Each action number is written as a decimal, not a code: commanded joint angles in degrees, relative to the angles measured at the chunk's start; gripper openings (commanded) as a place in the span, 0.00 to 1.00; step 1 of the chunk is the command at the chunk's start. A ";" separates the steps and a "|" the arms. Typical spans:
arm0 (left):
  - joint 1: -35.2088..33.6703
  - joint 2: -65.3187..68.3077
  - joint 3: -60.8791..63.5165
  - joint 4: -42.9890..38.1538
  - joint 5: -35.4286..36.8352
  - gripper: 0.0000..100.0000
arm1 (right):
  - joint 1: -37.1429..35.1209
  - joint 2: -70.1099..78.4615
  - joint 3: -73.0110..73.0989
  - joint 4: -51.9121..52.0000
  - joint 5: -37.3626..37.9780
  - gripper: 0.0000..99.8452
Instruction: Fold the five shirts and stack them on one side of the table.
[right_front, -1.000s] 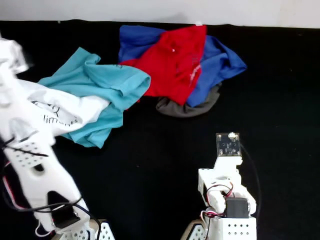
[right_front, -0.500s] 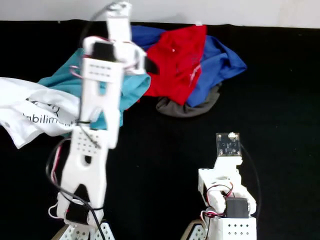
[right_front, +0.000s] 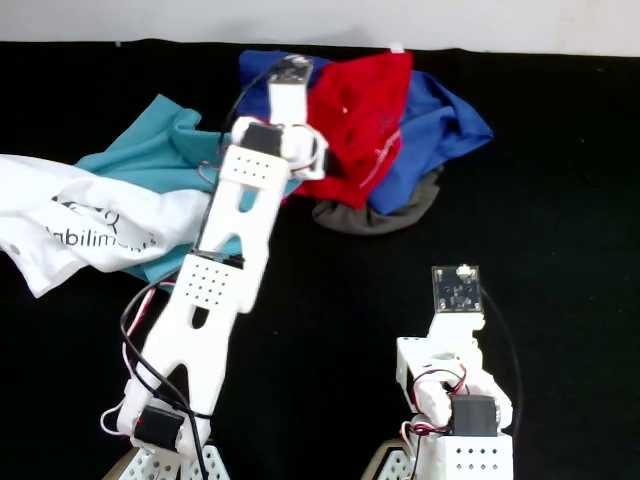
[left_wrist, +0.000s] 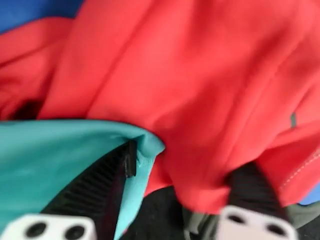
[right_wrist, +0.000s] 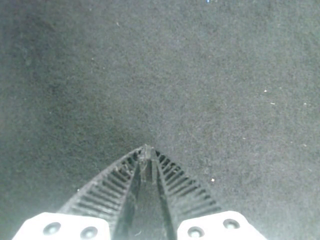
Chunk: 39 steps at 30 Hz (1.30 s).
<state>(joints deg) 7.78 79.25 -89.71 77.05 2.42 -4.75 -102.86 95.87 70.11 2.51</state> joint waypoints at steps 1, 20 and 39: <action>-5.23 -0.22 -0.57 -1.05 -2.37 0.00 | -0.31 -0.22 6.99 0.22 -0.44 0.01; -41.10 -29.41 -5.14 25.05 -2.73 0.01 | -0.31 -0.22 6.99 0.22 -0.44 0.01; -63.08 -36.79 28.00 20.84 -17.58 0.01 | -0.31 -0.22 6.99 0.22 -0.44 0.01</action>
<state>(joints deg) -53.05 46.20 -62.64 100.44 -13.93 -4.75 -102.86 95.87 70.11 2.51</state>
